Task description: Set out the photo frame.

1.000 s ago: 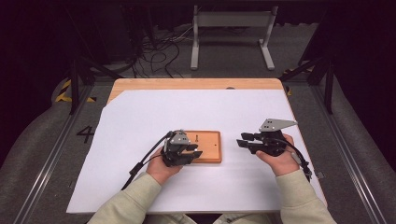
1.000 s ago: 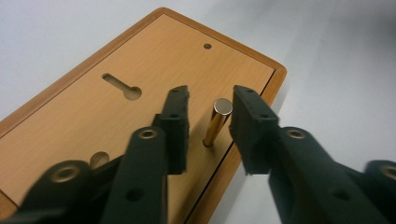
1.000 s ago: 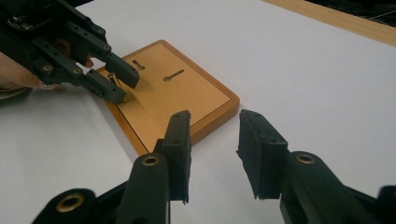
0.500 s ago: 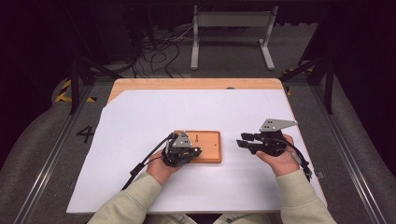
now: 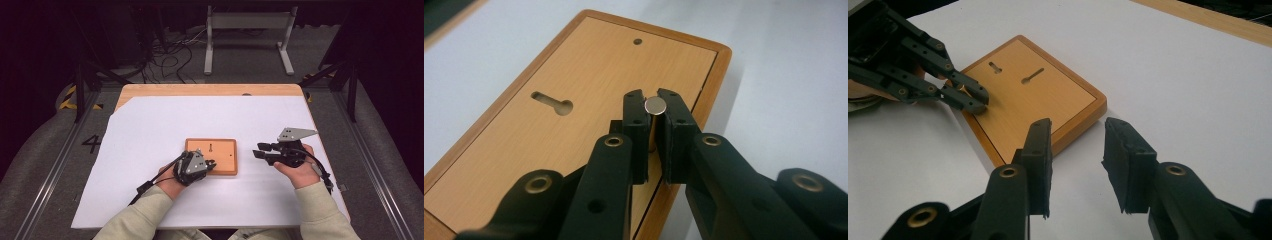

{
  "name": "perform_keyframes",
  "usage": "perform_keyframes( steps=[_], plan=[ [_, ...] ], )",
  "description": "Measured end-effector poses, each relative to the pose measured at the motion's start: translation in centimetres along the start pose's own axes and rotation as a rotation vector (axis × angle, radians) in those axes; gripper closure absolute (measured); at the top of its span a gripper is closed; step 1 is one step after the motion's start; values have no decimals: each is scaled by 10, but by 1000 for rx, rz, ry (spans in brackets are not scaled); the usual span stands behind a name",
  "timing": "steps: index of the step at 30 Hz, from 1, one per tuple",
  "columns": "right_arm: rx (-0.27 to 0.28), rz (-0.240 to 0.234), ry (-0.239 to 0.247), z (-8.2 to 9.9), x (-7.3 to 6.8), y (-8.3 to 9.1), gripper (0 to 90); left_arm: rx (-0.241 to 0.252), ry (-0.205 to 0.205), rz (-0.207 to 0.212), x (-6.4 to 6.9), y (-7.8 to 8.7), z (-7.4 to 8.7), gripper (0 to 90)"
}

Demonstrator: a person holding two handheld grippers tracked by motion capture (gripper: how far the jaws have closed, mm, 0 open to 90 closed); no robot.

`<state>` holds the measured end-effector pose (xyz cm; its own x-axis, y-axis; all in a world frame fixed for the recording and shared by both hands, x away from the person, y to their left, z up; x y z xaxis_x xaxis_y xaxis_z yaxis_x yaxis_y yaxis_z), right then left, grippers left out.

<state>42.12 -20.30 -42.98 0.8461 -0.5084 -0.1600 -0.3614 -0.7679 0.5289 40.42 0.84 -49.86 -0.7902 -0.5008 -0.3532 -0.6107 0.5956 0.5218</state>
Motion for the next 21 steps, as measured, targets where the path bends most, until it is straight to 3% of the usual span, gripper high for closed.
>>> perform_keyframes(
  steps=[4,5,7,10,21],
  plan=[
    [-5,0,4,0,-1,-1,642,10,-100,-36,6,5,1,837],
    [-7,0,6,-1,-1,-2,641,10,-100,-36,6,5,1,837],
    [-3,-4,7,-1,-2,-2,639,10,-161,-73,9,8,2,837],
    [-9,-8,12,-2,-4,-5,633,17,-216,-107,14,11,3,836],
    [-27,-31,19,-7,-5,-19,605,22,-200,-130,16,11,4,836]
  ],
)
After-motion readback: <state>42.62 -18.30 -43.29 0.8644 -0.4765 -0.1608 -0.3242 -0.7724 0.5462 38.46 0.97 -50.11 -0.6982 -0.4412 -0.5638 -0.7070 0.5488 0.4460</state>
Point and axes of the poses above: each handheld gripper's, and its own axes: y roughly backward along the jaws, z roughly out of its underside, x roughly to its right, the point moved 8 cm from there along -y, roughly forward along the jaws, and after that the axes turned 10 degrees about -z, right-handed, at the moved point
